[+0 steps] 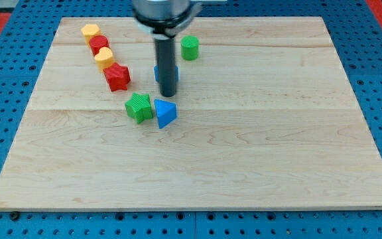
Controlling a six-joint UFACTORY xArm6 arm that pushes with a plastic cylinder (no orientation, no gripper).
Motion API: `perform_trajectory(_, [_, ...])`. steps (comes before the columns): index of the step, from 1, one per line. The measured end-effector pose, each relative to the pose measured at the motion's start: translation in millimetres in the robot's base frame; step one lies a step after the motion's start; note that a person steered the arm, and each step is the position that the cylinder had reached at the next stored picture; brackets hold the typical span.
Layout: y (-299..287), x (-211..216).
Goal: Move straightly green circle towards upwards
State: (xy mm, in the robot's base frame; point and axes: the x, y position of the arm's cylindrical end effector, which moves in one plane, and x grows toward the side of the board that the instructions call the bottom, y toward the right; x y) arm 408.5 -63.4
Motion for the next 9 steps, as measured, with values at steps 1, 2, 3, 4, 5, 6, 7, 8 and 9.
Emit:
perform_trajectory(1, [-3.7, -8.4])
perform_trajectory(2, [9.1, -13.9])
perform_trajectory(3, [47.9, 10.6])
perform_trajectory(4, [122.0, -4.1])
perform_trajectory(5, [135.5, -36.4])
perform_trajectory(6, [92.7, -59.4])
perform_trajectory(7, [52.8, -81.0])
perform_trajectory(8, [31.0, -87.6])
perform_trajectory(9, [36.4, -122.2])
